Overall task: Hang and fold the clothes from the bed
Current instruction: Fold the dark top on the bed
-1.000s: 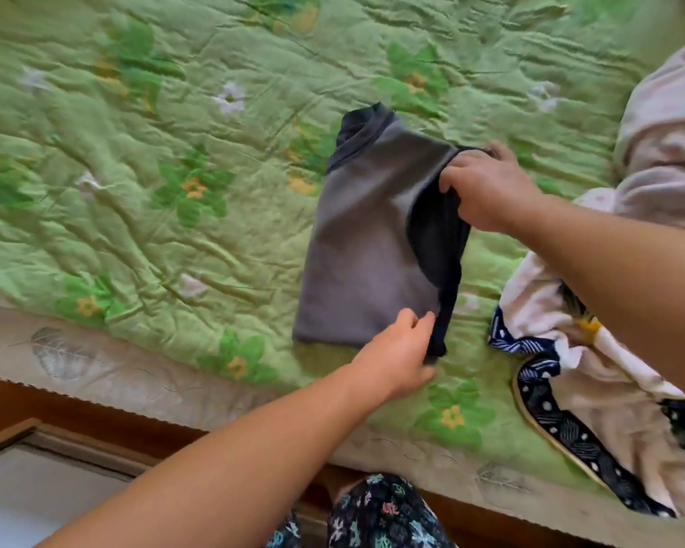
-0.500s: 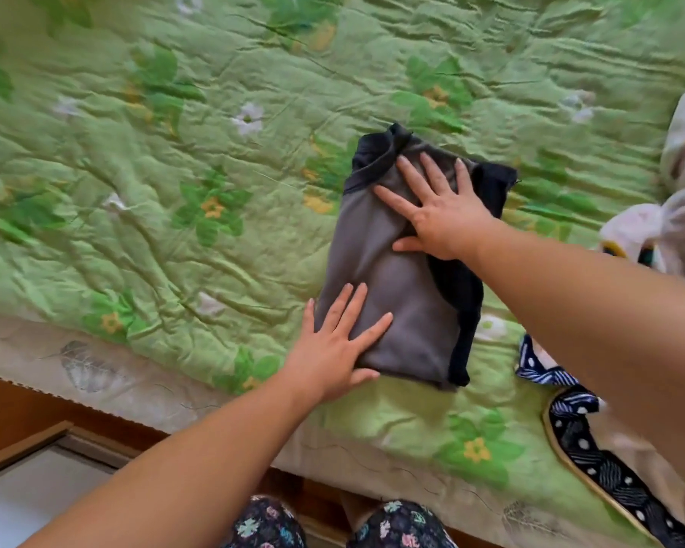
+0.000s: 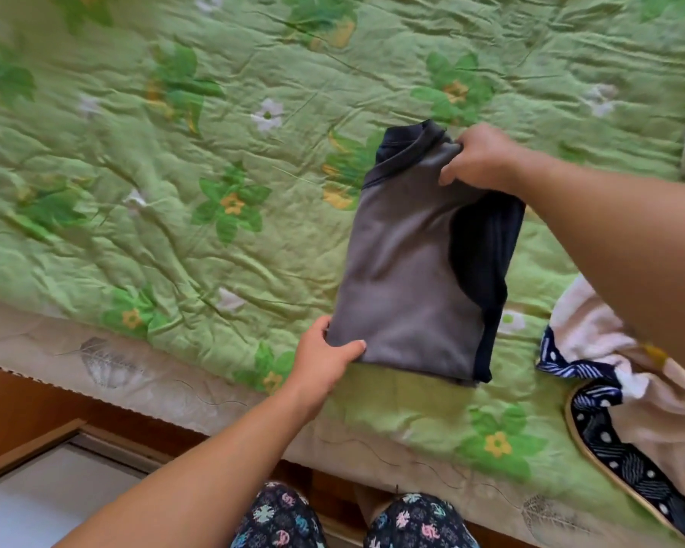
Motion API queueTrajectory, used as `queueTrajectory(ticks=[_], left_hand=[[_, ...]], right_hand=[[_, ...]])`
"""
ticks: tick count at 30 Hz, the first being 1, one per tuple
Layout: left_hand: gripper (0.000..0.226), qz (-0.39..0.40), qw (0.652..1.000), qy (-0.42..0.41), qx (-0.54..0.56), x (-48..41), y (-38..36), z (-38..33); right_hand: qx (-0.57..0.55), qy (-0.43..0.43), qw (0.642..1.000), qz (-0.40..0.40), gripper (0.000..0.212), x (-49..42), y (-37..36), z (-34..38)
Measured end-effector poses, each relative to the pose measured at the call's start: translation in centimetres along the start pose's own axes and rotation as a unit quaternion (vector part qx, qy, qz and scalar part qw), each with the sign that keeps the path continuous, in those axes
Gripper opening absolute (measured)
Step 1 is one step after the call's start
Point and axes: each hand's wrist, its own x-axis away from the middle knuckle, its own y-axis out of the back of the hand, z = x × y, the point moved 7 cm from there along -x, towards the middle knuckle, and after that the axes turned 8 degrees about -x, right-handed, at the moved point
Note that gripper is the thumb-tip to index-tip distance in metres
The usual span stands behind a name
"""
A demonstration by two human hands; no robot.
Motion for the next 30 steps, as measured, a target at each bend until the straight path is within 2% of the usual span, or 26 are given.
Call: queueTrajectory(ticks=[5, 7, 9, 12, 14, 16, 18, 20, 22, 24, 28, 30], left_hand=[[0.044, -0.023, 0.987, -0.002, 0.158, -1.2, 5.4, -3.4], [0.045, -0.052, 0.978, -0.04, 0.196, -2.4, 9.2, -6.4], [0.047, -0.082, 0.975, -0.087, 0.188, -4.1, 13.1, -9.9], [0.056, -0.118, 0.975, -0.153, 0.111, -7.4, 17.4, -14.7], [0.068, -0.131, 0.975, -0.182, -0.006, -9.9, 18.7, -16.9], [0.069, -0.133, 0.956, -0.199, -0.169, -11.4, 18.1, -17.4], [0.066, -0.117, 0.929, -0.226, -0.269, -11.4, 16.2, -16.8], [0.066, -0.12, 0.885, -0.276, -0.355, -10.4, 14.0, -16.2], [0.067, -0.146, 0.791, -0.357, -0.475, -9.7, 11.3, -15.4], [0.071, -0.148, 0.714, -0.408, -0.55, -10.0, 8.9, -14.5], [0.075, -0.132, 0.627, -0.432, -0.635, -13.1, 7.0, -11.5], [0.074, -0.123, 0.609, -0.445, -0.645, -14.3, 7.2, -10.7]], right_hand=[[-0.12, -0.03, 0.992, 0.005, 0.027, 3.9, 1.6, -2.5], [-0.204, -0.025, 0.979, -0.006, 0.019, 6.1, 2.1, -3.5], [-0.298, -0.036, 0.954, -0.023, 0.012, 8.5, 1.8, -4.3], [-0.377, -0.068, 0.922, -0.052, 0.029, 10.6, -0.7, -5.1], [-0.321, -0.106, 0.938, -0.075, 0.053, 10.8, -3.0, -5.4], [-0.202, -0.149, 0.962, -0.107, 0.082, 10.7, -5.2, -5.0], [-0.085, -0.144, 0.969, -0.182, 0.09, 11.4, -5.9, -2.9], [0.037, -0.034, 0.972, -0.23, 0.077, 11.3, -6.7, 0.6], [0.139, 0.087, 0.964, -0.209, 0.066, 10.0, -8.2, 3.4], [0.199, 0.14, 0.955, -0.168, 0.067, 8.2, -9.5, 4.5], [0.245, 0.125, 0.957, -0.089, 0.084, 5.0, -12.6, 3.2], [0.246, 0.109, 0.961, -0.057, 0.086, 4.1, -13.8, 2.5]])
